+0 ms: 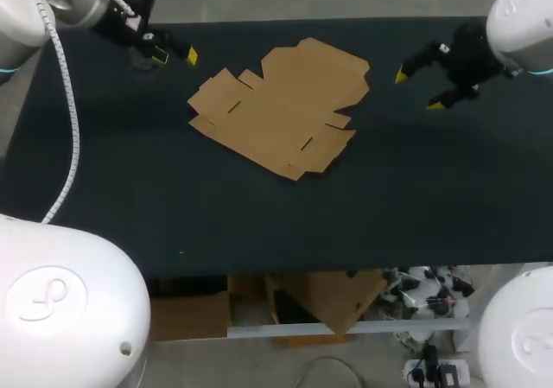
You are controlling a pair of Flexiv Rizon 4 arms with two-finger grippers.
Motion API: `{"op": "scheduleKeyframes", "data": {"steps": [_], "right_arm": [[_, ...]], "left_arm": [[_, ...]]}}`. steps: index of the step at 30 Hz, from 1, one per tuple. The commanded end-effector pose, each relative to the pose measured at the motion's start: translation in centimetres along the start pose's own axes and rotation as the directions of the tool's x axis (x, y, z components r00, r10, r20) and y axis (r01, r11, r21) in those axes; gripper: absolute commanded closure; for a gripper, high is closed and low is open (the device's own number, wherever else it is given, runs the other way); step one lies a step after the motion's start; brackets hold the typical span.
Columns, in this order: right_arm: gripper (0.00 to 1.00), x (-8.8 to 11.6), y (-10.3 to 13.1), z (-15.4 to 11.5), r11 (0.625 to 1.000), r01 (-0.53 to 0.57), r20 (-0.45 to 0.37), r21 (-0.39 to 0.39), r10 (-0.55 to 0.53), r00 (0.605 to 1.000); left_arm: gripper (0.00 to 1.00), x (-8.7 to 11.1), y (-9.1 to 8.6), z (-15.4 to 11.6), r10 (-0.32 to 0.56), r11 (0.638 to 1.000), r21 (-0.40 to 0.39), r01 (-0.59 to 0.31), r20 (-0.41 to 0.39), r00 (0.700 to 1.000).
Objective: Assemble the packaging by folding the flat box into shape, placing the metal phone stand inside, and closing the box properly
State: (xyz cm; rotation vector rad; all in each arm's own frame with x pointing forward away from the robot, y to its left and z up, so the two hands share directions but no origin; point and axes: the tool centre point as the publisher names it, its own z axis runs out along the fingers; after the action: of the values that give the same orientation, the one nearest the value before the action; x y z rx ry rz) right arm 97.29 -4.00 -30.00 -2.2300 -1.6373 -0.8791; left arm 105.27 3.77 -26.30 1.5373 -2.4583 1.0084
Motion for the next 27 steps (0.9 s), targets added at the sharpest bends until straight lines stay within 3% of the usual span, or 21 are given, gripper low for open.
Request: {"op": "scheduleKeyframes", "data": {"steps": [1, 6, 11, 21, 27], "right_arm": [[0.00, -0.1, -1.3, -0.6, 1.000, -0.022, -0.013, -0.011, 0.022, 1.000], [0.00, -0.2, -3.2, -0.7, 0.999, -0.031, -0.080, 0.017, 0.033, 0.996], [0.00, -0.2, -3.2, -0.7, 0.999, -0.031, -0.080, 0.017, 0.033, 0.996], [0.00, -0.2, -3.2, -0.7, 0.999, -0.031, -0.080, 0.017, 0.033, 0.996], [0.00, 1.2, -4.5, 1.8, 0.996, -0.028, -0.045, 0.080, 0.032, 0.998]], "left_arm": [[0.00, -0.4, -0.4, 0.2, 0.000, 1.000, -0.024, 0.000, -0.007, 1.000], [0.00, -0.4, 0.6, 0.1, -0.005, 0.999, -0.031, 0.005, -0.015, 1.000], [0.00, 0.4, 2.2, -0.6, -0.019, 0.999, -0.037, 0.019, -0.024, 1.000], [0.00, 0.4, 2.2, -0.6, -0.019, 0.999, -0.037, 0.019, -0.024, 1.000], [0.00, 1.2, 3.4, -0.9, -0.051, 0.998, -0.027, 0.050, -0.021, 0.998]]}}
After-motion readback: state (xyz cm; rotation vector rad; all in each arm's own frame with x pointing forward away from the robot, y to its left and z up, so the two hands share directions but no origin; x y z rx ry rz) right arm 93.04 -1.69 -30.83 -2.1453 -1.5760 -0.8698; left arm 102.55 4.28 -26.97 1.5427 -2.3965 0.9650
